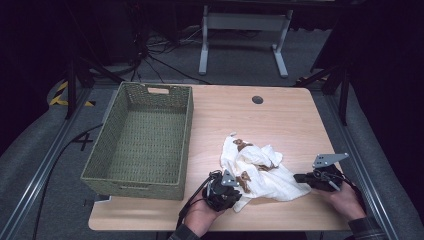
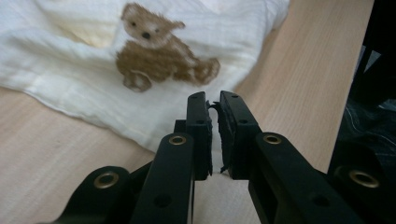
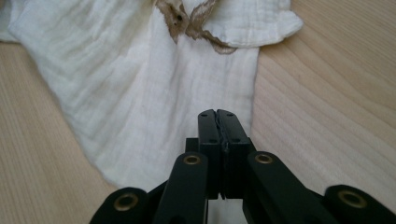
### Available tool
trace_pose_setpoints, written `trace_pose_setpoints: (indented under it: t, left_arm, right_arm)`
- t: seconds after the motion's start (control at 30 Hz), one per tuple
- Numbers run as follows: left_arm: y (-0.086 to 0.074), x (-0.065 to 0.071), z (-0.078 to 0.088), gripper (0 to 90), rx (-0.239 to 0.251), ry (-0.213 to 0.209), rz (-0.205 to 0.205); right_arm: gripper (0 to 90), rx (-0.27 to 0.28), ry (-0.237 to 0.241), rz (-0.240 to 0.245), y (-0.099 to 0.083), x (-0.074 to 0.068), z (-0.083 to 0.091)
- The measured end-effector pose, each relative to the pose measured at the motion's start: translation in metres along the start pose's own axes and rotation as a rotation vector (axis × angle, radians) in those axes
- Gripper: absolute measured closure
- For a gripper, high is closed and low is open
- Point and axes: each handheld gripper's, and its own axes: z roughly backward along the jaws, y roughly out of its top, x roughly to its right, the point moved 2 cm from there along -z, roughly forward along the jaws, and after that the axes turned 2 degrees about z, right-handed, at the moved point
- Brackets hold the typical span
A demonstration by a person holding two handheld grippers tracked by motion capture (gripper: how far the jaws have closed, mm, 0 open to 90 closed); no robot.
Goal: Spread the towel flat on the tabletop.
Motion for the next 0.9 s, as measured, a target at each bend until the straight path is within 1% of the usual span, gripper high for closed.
trace_pose_setpoints:
  t: [0.07,0.1,0.17,0.2,0.23,0.3,0.37,0.4,0.43,0.47,0.5,0.53,0.6,0.63,0.73,0.8,0.87,0.9]
  left_arm:
    - [-0.003,0.002,-0.004,83.4,-0.03,0.006,-0.009]
    - [-0.004,0.002,-0.007,83.4,-0.05,-0.001,-0.022]
    - [-0.007,0.003,-0.009,84.1,-0.07,0.016,-0.033]
    - [-0.007,0.002,-0.009,84.7,-0.081,0.025,-0.046]
    - [-0.009,0.003,-0.009,85.3,-0.089,0.03,-0.044]
    - [-0.01,0.001,-0.006,86.1,-0.097,0.041,-0.056]
    - [-0.012,0.001,-0.003,86.9,-0.109,0.043,-0.042]
    - [-0.013,0.0,-0.001,87.3,-0.113,0.047,-0.048]
    - [-0.015,0.0,0.0,87.7,-0.111,0.049,-0.045]
    - [-0.017,-0.001,0.003,88.1,-0.121,0.049,-0.042]
    - [-0.019,-0.001,0.005,88.3,-0.127,0.053,-0.049]
    - [-0.021,-0.001,0.007,88.4,-0.128,0.05,-0.042]
    - [-0.025,-0.001,0.012,88.4,-0.138,0.044,-0.046]
    - [-0.028,0.0,0.013,88.4,-0.132,0.04,-0.043]
    - [-0.034,0.002,0.018,88.4,-0.144,0.021,-0.034]
    - [-0.037,0.003,0.02,88.4,-0.14,0.01,-0.031]
    - [-0.039,0.003,0.021,88.4,-0.132,-0.001,-0.038]
    - [-0.041,0.005,0.022,88.4,-0.131,-0.007,-0.023]
  right_arm:
    - [89.7,-0.005,-0.002,-0.005,-0.004,-0.001,0.002]
    - [89.7,-0.009,-0.007,-0.006,-0.006,-0.001,0.003]
    - [89.7,-0.026,-0.014,-0.01,-0.01,-0.001,0.005]
    - [89.8,-0.034,-0.018,-0.004,-0.012,-0.001,0.005]
    - [89.9,-0.045,-0.019,-0.006,-0.014,-0.001,0.005]
    - [89.9,-0.05,-0.023,-0.007,-0.017,-0.002,0.006]
    - [89.9,-0.052,-0.027,-0.006,-0.02,-0.003,0.009]
    - [89.9,-0.053,-0.032,-0.003,-0.022,-0.003,0.01]
    - [89.9,-0.054,-0.033,-0.005,-0.024,-0.004,0.012]
    - [89.9,-0.056,-0.032,-0.006,-0.026,-0.005,0.015]
    - [90.0,-0.054,-0.033,-0.005,-0.03,-0.007,0.017]
    - [90.0,-0.053,-0.03,-0.008,-0.033,-0.009,0.019]
    - [90.0,-0.048,-0.021,-0.009,-0.038,-0.014,0.023]
    - [90.0,-0.046,-0.015,-0.007,-0.04,-0.017,0.024]
    - [90.0,-0.041,0.008,-0.005,-0.045,-0.023,0.028]
    - [90.0,-0.038,0.022,0.008,-0.049,-0.03,0.03]
    - [90.0,-0.037,0.031,0.01,-0.051,-0.035,0.031]
    - [90.0,-0.037,0.038,0.014,-0.053,-0.037,0.032]
